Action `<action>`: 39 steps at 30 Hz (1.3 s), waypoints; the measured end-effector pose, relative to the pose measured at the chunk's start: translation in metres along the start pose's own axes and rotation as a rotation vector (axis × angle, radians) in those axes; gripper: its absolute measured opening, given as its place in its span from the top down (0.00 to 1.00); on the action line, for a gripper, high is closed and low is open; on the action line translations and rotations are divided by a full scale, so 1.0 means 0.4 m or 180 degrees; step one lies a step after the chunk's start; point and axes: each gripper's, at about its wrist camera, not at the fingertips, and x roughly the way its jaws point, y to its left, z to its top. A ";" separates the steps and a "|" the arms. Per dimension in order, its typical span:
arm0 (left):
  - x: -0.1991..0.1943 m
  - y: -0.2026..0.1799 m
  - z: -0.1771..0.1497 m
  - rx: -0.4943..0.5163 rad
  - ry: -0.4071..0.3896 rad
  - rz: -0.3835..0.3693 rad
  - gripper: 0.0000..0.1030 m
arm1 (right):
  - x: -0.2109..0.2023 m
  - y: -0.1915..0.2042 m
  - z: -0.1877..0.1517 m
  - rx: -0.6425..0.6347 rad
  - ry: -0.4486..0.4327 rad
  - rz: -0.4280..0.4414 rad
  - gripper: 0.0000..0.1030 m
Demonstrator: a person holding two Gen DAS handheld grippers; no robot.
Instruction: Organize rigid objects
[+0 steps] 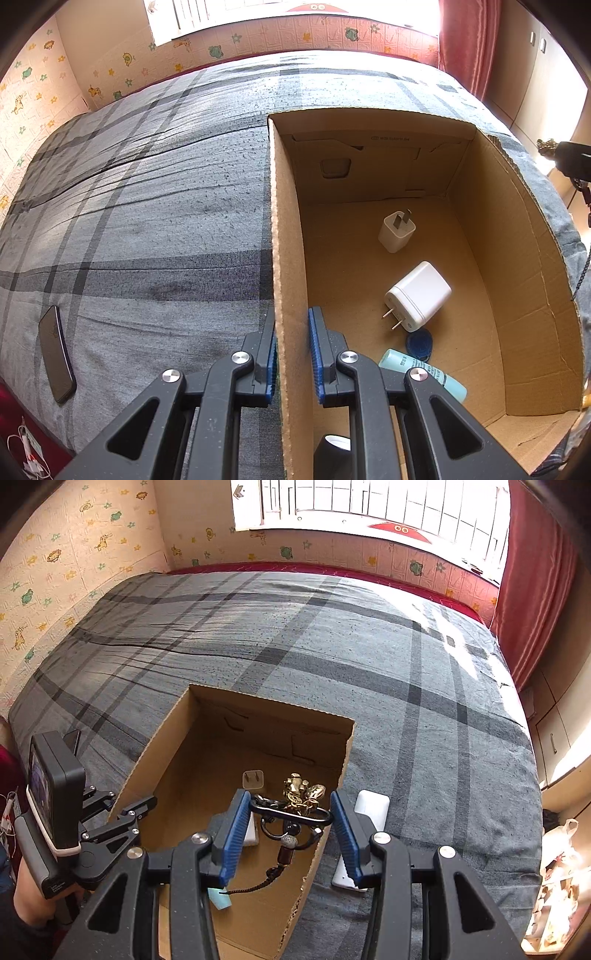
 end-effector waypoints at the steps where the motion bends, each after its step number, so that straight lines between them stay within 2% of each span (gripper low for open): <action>1: 0.000 0.000 0.000 0.0003 0.0001 0.0002 0.83 | 0.013 0.010 0.005 -0.0020 0.0017 0.0021 0.53; 12: 0.001 0.000 -0.001 0.0003 0.0000 0.0000 0.83 | 0.187 0.085 0.025 -0.0068 0.0382 0.0179 0.53; 20: 0.001 -0.004 -0.002 0.0009 -0.0004 0.0010 0.83 | 0.296 0.109 0.017 -0.0066 0.0672 0.0189 0.53; 30: -0.001 -0.006 0.000 0.0013 -0.0002 0.0015 0.83 | 0.368 0.121 0.003 -0.0062 0.0845 0.0170 0.53; 39: 0.000 -0.006 0.001 0.0022 0.0000 0.0027 0.83 | 0.390 0.118 0.004 -0.0027 0.0882 0.0198 0.53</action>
